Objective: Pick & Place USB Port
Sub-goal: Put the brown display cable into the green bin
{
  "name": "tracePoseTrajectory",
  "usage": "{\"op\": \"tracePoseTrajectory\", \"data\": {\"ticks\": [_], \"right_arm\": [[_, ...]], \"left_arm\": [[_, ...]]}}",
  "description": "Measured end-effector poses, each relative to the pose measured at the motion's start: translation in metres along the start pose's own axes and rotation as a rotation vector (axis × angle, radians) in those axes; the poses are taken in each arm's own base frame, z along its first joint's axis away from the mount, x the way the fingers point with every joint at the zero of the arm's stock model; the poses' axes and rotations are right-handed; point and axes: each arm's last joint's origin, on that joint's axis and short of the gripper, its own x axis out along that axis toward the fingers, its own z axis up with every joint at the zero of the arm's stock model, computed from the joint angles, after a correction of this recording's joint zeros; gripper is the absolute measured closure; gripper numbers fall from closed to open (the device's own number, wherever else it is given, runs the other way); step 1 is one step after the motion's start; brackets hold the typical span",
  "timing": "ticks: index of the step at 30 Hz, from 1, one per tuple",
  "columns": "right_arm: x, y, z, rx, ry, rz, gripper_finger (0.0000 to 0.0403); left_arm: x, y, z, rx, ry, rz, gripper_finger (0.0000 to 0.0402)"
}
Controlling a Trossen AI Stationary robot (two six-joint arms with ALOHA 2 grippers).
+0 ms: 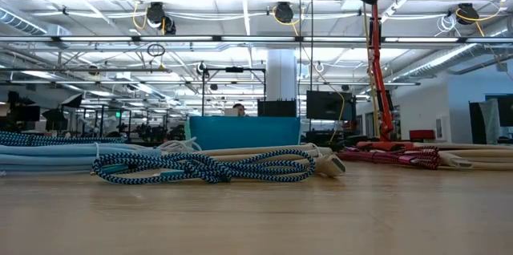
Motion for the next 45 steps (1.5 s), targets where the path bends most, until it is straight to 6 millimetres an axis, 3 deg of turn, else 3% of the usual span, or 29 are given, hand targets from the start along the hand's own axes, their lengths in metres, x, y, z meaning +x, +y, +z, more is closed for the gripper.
{"op": "tracePoseTrajectory", "data": {"ticks": [8,16,24,31,40,45], "right_arm": [[-0.025,0.014,0.002,0.003,0.303,-0.72,0.0238],[-0.036,-0.001,-0.035,0.16,0.631,-1.001,0.0238],[-0.027,-0.039,-0.075,0.141,0.744,-1.172,0.0238],[-0.031,-0.077,-0.116,0.146,0.798,-1.223,0.0238],[-0.04,-0.1,-0.138,0.043,0.771,-1.273,0.0238],[-0.045,-0.113,-0.155,0.067,0.76,-1.248,0.0238]], "left_arm": [[0.011,-0.002,0.003,0.05,0.043,0.017,0.0224],[0.012,-0.001,-0.002,0.013,0.105,-0.005,0.0222],[0.016,0.0,-0.006,0.011,0.148,-0.032,0.0222],[0.017,0.001,-0.01,-0.007,0.187,-0.04,0.0222],[0.017,0.0,-0.009,-0.01,0.185,-0.043,0.0222],[0.017,0.001,-0.009,-0.017,0.185,-0.042,0.0222]]}}
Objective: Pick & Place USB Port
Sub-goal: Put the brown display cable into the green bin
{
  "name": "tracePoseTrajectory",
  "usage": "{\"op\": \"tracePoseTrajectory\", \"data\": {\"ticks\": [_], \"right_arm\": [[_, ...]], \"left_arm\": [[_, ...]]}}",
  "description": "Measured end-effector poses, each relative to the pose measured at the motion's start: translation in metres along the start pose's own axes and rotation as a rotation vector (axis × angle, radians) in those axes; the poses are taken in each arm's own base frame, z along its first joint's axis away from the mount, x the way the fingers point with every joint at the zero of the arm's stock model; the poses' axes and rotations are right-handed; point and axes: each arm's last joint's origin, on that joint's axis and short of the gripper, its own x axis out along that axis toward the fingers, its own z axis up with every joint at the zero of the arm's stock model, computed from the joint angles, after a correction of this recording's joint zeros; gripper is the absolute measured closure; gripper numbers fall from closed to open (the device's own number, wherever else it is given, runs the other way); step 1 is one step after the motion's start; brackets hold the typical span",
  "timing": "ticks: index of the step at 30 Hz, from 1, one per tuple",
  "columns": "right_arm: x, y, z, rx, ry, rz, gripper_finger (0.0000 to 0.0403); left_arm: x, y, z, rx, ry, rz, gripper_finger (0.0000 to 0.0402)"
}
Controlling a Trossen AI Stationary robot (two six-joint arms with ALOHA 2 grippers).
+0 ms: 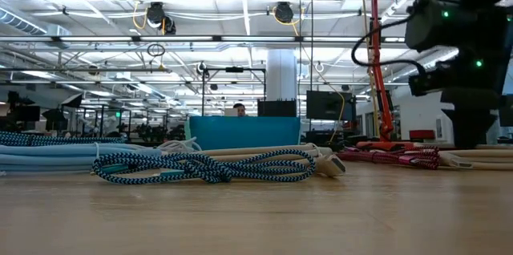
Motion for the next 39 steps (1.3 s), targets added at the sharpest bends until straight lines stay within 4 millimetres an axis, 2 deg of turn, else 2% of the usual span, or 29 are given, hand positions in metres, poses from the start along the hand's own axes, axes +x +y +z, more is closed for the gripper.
{"op": "tracePoseTrajectory", "data": {"ticks": [4,7,9,14,20,25,29,35,39], "right_arm": [[0.014,-0.006,-0.011,0.075,0.034,0.015,0.024],[0.02,-0.011,-0.017,0.141,0.063,-0.005,0.0257],[0.023,-0.012,-0.02,0.169,0.075,-0.017,0.0282],[0.024,-0.012,-0.021,0.198,0.097,0.006,0.0385],[0.015,-0.007,-0.014,0.238,0.103,0.024,0.0393],[-0.016,0.005,0.006,0.196,0.082,0.031,0.0393],[-0.062,0.021,0.037,0.187,-0.075,0.101,0.0393],[-0.128,0.027,0.073,0.192,-0.286,0.181,0.0393],[-0.156,0.024,0.095,0.235,-0.408,0.263,0.0393]], "left_arm": [[0.0,0.0,0.0,-0.003,0.0,0.0,0.0222],[0.0,0.0,0.0,-0.003,-0.002,-0.001,0.0222],[0.0,0.0,0.0,-0.003,-0.001,0.0,0.0222],[0.0,0.0,0.0,0.001,-0.001,0.0,0.0222],[0.0,0.0,0.0,0.005,-0.001,0.0,0.0222],[0.0,0.0,0.0,0.006,0.0,0.001,0.0222],[0.0,0.0,0.0,0.013,0.001,0.002,0.0222],[0.0,0.001,0.0,0.024,-0.011,0.021,0.0222],[0.0,0.001,0.0,0.022,-0.014,0.027,0.0222]]}}
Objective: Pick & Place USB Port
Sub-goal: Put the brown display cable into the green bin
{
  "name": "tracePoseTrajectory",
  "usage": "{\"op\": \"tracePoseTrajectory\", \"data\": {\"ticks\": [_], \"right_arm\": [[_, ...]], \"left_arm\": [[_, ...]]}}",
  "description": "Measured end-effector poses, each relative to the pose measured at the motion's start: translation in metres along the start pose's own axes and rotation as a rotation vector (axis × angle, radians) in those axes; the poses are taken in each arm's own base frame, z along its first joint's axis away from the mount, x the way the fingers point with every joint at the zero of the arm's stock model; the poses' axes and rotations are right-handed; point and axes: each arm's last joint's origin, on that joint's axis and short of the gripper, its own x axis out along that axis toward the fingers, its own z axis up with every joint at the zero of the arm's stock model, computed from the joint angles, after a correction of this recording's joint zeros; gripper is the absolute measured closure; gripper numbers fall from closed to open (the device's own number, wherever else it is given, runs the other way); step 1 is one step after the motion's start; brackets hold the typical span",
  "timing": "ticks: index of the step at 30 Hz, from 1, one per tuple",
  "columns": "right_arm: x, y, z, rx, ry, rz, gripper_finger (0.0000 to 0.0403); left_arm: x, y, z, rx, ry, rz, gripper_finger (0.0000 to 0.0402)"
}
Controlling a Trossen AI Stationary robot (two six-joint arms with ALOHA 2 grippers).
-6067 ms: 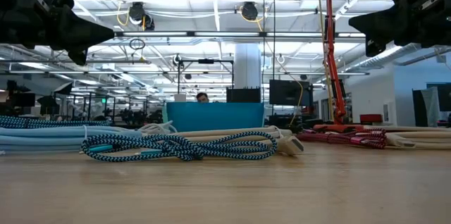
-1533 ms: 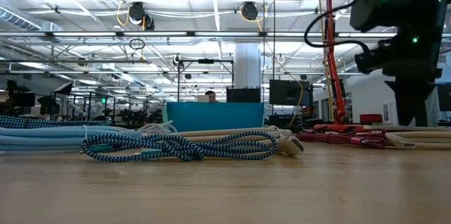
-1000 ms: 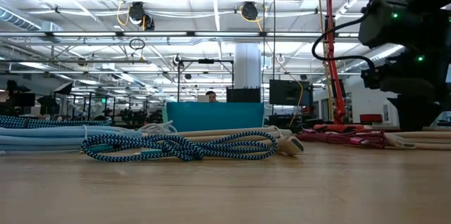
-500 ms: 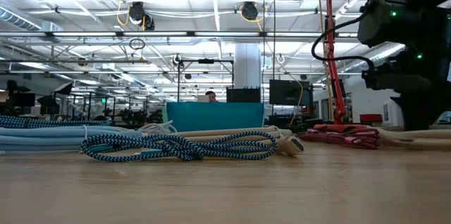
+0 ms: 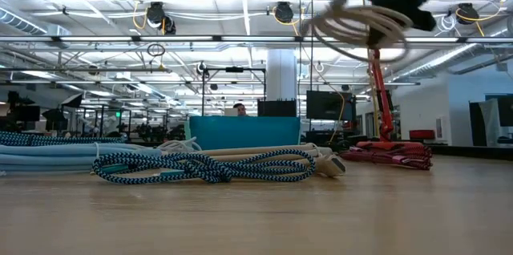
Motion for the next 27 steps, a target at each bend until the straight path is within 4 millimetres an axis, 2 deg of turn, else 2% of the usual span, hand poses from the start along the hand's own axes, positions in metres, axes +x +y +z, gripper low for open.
{"op": "tracePoseTrajectory", "data": {"ticks": [3,6,10,14,18,24,27], "right_arm": [[0.001,0.004,0.023,0.049,-0.109,0.059,0.0393],[0.013,0.004,0.041,0.108,-0.169,0.094,0.0393],[0.038,0.002,0.065,0.169,-0.191,0.175,0.0393],[0.073,-0.002,0.085,0.192,-0.153,0.241,0.0393],[0.103,0.003,0.109,0.161,-0.124,0.248,0.0393],[0.117,0.025,0.164,0.055,-0.162,0.238,0.0393],[0.121,0.03,0.187,0.015,-0.15,0.16,0.0393]], "left_arm": [[0.0,0.0,0.0,-0.002,0.0,0.0,0.0222],[0.0,0.0,0.0,-0.014,0.0,0.0,0.0222],[0.0,0.0,0.0,-0.048,0.001,-0.003,0.0222],[0.0,-0.004,-0.002,-0.06,0.015,-0.024,0.0222],[0.0,-0.008,-0.004,-0.06,0.028,-0.047,0.0222],[0.0,-0.014,-0.008,-0.064,0.045,-0.076,0.0222],[0.0,-0.016,-0.009,-0.074,0.05,-0.086,0.0222]]}}
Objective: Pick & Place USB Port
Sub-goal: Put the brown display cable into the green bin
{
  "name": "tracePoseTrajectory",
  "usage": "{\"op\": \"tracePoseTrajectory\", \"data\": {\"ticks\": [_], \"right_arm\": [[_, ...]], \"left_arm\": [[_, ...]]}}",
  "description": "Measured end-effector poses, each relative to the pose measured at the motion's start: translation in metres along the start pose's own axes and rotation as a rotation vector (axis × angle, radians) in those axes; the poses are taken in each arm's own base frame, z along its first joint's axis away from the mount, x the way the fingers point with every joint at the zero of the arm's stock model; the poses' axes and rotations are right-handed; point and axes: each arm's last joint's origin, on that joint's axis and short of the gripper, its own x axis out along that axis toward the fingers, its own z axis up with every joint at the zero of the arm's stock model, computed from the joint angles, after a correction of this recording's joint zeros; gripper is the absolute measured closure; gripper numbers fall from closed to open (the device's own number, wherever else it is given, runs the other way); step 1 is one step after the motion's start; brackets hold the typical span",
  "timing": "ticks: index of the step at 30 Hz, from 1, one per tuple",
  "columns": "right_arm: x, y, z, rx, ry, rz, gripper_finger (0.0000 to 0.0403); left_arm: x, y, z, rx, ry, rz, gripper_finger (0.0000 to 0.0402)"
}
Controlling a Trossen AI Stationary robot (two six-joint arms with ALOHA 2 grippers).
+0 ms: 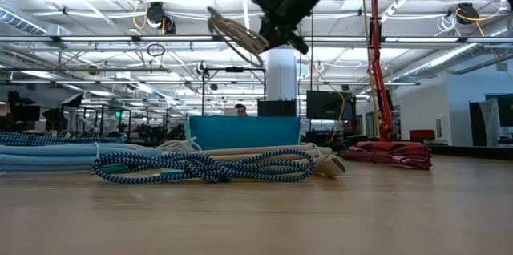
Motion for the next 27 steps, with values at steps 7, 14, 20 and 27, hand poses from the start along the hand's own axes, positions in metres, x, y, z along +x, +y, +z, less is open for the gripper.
{"op": "tracePoseTrajectory", "data": {"ticks": [7,14,20,27], "right_arm": [[0.033,-0.012,0.02,-0.064,0.075,-0.201,0.0393],[0.075,-0.025,0.0,-0.004,0.187,-0.272,0.0393],[0.08,-0.013,-0.005,0.036,0.099,-0.341,0.0393],[0.09,-0.012,-0.011,0.125,0.061,-0.388,0.0393]], "left_arm": [[0.0,-0.006,-0.004,-0.06,0.006,-0.01,0.0222],[0.0,-0.013,-0.008,-0.042,0.026,-0.038,0.0222],[0.0,-0.02,-0.015,-0.05,0.119,-0.143,0.0222],[-0.002,-0.023,-0.03,-0.048,0.259,-0.145,0.0222]]}}
